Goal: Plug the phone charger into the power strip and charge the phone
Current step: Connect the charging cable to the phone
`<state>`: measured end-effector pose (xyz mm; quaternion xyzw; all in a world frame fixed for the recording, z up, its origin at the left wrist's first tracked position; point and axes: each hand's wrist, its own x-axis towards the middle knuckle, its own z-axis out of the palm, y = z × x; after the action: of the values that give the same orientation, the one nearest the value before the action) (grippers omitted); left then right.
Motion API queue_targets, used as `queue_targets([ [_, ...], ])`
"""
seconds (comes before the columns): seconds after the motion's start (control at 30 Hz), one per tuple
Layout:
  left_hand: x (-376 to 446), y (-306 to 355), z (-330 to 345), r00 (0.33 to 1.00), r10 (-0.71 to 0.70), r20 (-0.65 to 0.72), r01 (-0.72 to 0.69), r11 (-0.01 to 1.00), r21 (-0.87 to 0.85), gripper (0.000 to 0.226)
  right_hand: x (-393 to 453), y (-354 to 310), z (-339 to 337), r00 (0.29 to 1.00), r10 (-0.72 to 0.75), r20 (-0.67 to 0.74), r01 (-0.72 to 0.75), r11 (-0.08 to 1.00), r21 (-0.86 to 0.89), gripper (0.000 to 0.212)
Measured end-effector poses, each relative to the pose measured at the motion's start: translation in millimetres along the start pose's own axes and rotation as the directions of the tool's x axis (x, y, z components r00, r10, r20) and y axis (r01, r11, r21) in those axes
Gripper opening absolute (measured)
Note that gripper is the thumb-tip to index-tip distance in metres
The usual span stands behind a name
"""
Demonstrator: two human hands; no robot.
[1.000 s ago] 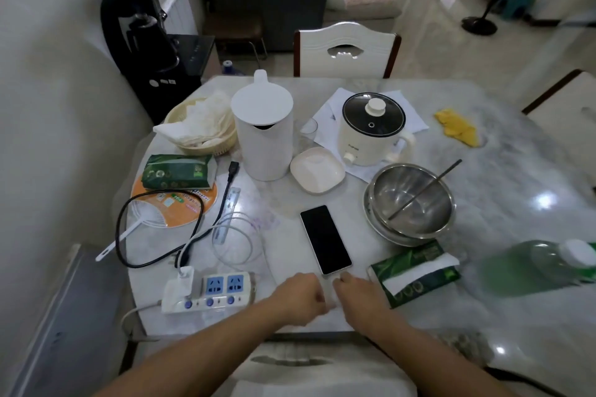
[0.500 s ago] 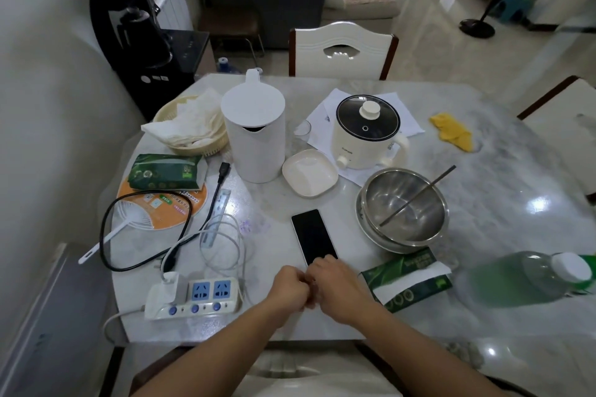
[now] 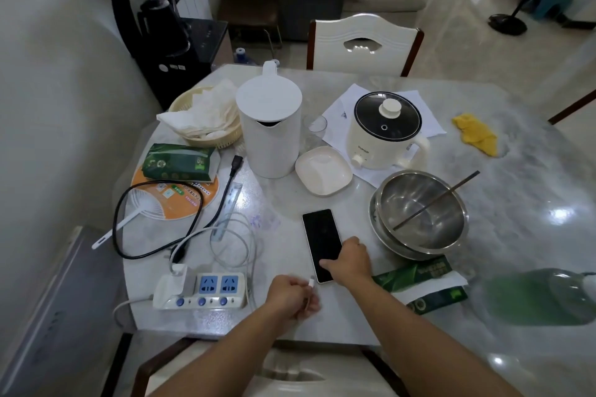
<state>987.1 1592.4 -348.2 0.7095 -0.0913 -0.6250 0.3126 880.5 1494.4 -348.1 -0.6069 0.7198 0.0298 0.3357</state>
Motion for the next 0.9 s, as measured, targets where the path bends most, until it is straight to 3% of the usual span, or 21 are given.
queue_targets([
  [0.07, 0, -1, 0, 1.000, -0.004, 0.002, 0.004, 1.000, -0.021, 0.010, 3, -2, -1, 0.998, 0.048, 0.049, -0.049, 0.998, 0.034, 0.063],
  [0.17, -2, -5, 1, 0.999, 0.013, -0.032, -0.013, 1.000, 0.005, 0.012, 11, 2, -6, 0.993, 0.009, 0.120, -0.017, 0.998, 0.060, 0.028],
  [0.27, -4, -10, 2, 0.999, 0.015, -0.045, -0.015, 1.000, 0.014, 0.016, 19, 8, -15, 0.994, 0.007, 0.106, -0.019, 0.993, 0.117, 0.045],
  [0.33, -4, -12, 2, 1.000, 0.007, -0.031, -0.006, 1.000, 0.020, 0.015, 20, 7, -15, 0.990, 0.046, 0.137, -0.083, 0.958, 0.273, 0.037],
  [0.43, -2, -12, -3, 1.000, -0.008, -0.006, 0.008, 1.000, -0.027, 0.013, 16, 2, -5, 0.964, 0.096, 0.246, -0.214, 0.829, 0.516, 0.025],
  [0.53, -1, -12, -6, 1.000, -0.005, 0.008, 0.005, 1.000, -0.029, 0.015, 7, -2, 6, 0.932, 0.078, 0.354, -0.303, 0.703, 0.643, 0.022],
  [0.9, -3, -15, -2, 0.996, 0.048, -0.071, -0.051, 0.998, -0.039, 0.016, -3, -10, 12, 0.915, 0.052, 0.400, -0.345, 0.613, 0.711, 0.023],
])
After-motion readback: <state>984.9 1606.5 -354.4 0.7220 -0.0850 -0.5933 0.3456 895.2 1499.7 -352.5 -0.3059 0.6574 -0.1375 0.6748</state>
